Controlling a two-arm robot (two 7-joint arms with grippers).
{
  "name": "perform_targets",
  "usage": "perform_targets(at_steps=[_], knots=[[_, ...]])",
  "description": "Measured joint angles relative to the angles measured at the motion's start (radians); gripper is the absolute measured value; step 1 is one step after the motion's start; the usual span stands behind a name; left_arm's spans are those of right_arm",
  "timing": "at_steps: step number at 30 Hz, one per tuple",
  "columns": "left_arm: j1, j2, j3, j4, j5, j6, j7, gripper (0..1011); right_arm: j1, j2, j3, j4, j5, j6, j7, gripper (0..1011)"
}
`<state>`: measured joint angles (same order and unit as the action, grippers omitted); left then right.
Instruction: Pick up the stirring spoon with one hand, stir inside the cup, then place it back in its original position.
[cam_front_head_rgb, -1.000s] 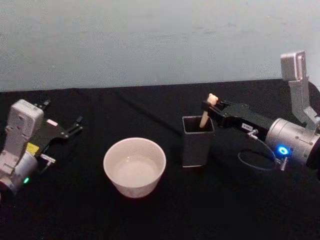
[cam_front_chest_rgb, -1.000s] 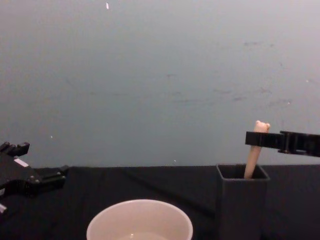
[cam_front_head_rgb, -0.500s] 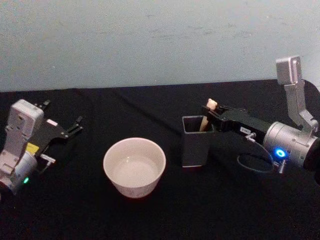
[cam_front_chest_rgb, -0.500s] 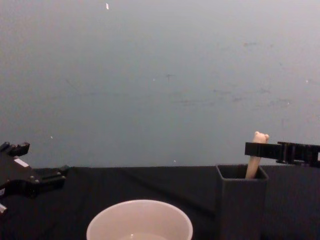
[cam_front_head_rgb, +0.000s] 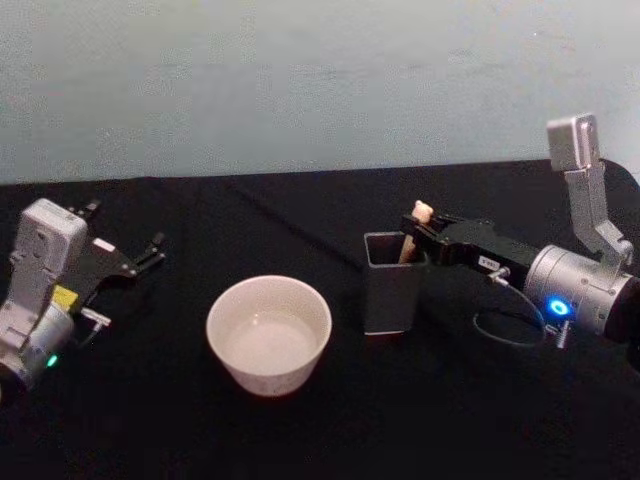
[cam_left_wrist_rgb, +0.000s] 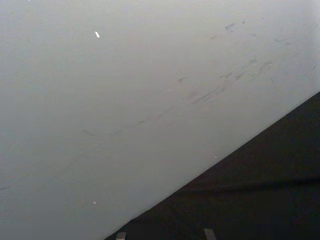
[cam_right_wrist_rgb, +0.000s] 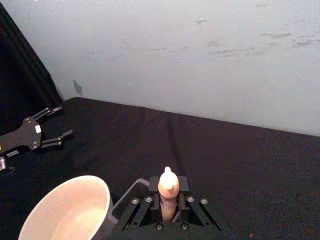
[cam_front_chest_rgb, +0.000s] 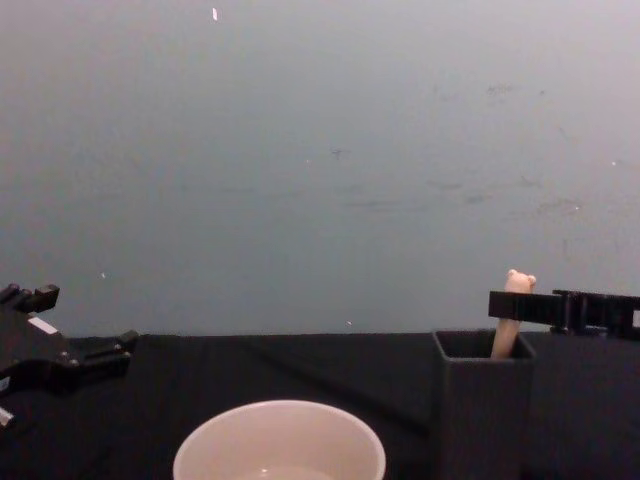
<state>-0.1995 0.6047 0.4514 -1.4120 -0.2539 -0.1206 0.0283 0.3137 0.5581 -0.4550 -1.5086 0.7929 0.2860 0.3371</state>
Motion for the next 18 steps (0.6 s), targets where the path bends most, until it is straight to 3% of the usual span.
perform_targets(at_steps=[14, 18], knots=[[0.000, 0.000, 0.000, 0.000, 0.000, 0.000, 0.000, 1001, 0.000, 0.001, 0.000, -0.001, 0.001, -0.001, 0.000, 212], [0.000, 0.000, 0.000, 0.000, 0.000, 0.000, 0.000, 1001, 0.000, 0.001, 0.001, -0.001, 0.001, -0.002, 0.001, 314]])
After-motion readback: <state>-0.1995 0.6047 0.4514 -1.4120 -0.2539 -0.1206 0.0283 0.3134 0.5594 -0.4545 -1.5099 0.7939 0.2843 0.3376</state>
